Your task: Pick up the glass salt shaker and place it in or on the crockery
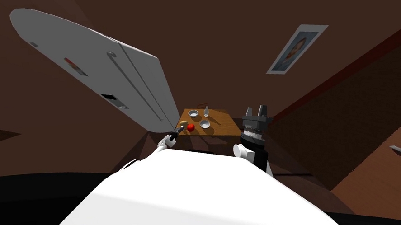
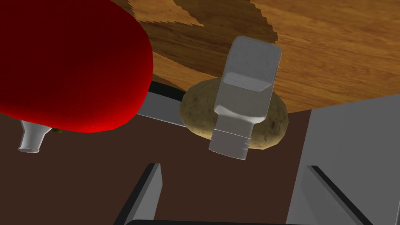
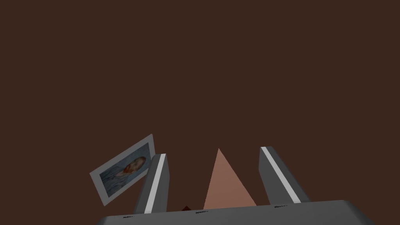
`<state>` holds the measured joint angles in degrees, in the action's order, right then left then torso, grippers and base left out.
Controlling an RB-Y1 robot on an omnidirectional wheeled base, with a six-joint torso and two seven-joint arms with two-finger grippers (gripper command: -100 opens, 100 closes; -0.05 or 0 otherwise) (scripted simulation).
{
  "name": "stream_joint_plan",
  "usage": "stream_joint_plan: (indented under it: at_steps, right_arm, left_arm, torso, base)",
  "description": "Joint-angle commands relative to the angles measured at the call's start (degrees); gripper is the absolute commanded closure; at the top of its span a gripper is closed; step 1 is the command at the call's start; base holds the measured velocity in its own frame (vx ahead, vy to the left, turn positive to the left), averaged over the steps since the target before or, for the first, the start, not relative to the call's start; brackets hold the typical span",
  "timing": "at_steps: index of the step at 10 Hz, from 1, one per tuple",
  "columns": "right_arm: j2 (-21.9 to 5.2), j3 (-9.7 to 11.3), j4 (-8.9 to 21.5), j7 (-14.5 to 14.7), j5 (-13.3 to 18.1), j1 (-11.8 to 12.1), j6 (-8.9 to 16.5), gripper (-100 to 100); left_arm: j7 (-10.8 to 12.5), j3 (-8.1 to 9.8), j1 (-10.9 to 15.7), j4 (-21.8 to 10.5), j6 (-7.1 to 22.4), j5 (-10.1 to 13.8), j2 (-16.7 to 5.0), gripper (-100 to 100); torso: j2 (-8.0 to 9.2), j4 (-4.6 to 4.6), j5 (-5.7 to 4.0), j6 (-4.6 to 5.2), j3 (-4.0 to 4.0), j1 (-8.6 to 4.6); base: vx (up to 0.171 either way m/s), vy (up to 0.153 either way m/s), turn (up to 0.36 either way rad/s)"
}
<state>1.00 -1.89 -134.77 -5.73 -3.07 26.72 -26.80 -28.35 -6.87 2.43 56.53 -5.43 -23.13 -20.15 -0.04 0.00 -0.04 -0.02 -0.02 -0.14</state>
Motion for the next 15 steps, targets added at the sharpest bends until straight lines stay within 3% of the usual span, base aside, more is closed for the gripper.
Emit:
stream_joint_plan:
  at_steps: [1, 5, 7, 8, 9, 10, 12, 13, 15]
  right_arm:
    - [0.00, 0.00, 0.00, 0.00, 0.00, 0.00, 0.00, 0]
    - [0.00, 0.00, 0.00, 0.00, 0.00, 0.00, 0.00, 0]
    - [0.00, 0.00, 0.00, 0.00, 0.00, 0.00, 0.00, 0]
    - [0.00, 0.00, 0.00, 0.00, 0.00, 0.00, 0.00, 0]
    - [0.00, 0.00, 0.00, 0.00, 0.00, 0.00, 0.00, 0]
    - [0.00, 0.00, 0.00, 0.00, 0.00, 0.00, 0.00, 0]
    - [-0.01, -0.01, 0.00, 0.00, 0.00, 0.02, 0.00, 0]
    - [-0.01, -0.01, 0.00, 0.00, 0.00, 0.01, 0.00, 0]
    - [0.00, 0.00, 0.00, 0.00, 0.00, 0.00, 0.00, 0]
  left_arm:
    - [-0.22, 0.04, 0.68, -1.80, 0.06, -0.03, -0.19, -100]
    - [-0.91, -0.55, 2.80, -7.92, 1.87, -0.12, -2.04, -100]
    - [-1.11, -0.74, 3.39, -9.61, 2.36, -0.14, -2.72, -100]
    - [-0.86, -0.83, 3.02, -8.76, 2.37, -0.06, -2.67, -100]
    - [-0.95, -0.79, 3.07, -8.93, 2.33, -0.08, -2.67, 0]
    - [-2.08, 0.19, 2.06, -9.28, 0.65, -0.88, -1.71, -100]
    - [-2.34, 0.55, 1.81, -9.46, 0.31, -1.11, -1.41, -100]
    - [-2.48, 0.60, 1.75, -9.46, 0.08, -1.16, -1.37, 100]
    - [-2.52, 0.56, 1.77, -9.43, 0.06, -1.19, -1.39, 100]
  torso:
    - [0.00, 0.00, 0.00, 0.00, 0.00, 0.00]
    - [-0.07, -0.02, -0.02, 0.00, -0.04, -0.08]
    - [-0.05, -0.01, -0.03, -0.01, -0.03, -0.08]
    - [-0.03, -0.01, -0.01, -0.01, -0.02, -0.02]
    - [0.02, 0.00, 0.01, -0.02, 0.01, 0.07]
    - [0.05, 0.01, 0.02, -0.02, 0.03, 0.12]
    - [-0.48, -0.10, 0.04, -0.03, -0.27, 0.23]
    - [-0.28, -0.07, 0.04, -0.01, -0.17, 0.20]
    - [-0.03, -0.02, 0.07, -0.03, -0.03, 0.19]
  base:
    - [0.017, -0.037, -0.025]
    - [0.032, -0.058, -0.061]
    - [0.027, -0.050, -0.032]
    - [0.010, -0.015, -0.003]
    - [0.000, 0.000, 0.000]
    - [0.108, 0.013, 0.106]
    - [0.126, 0.016, 0.062]
    - [0.013, 0.002, -0.003]
    - [0.003, 0.001, 0.000]
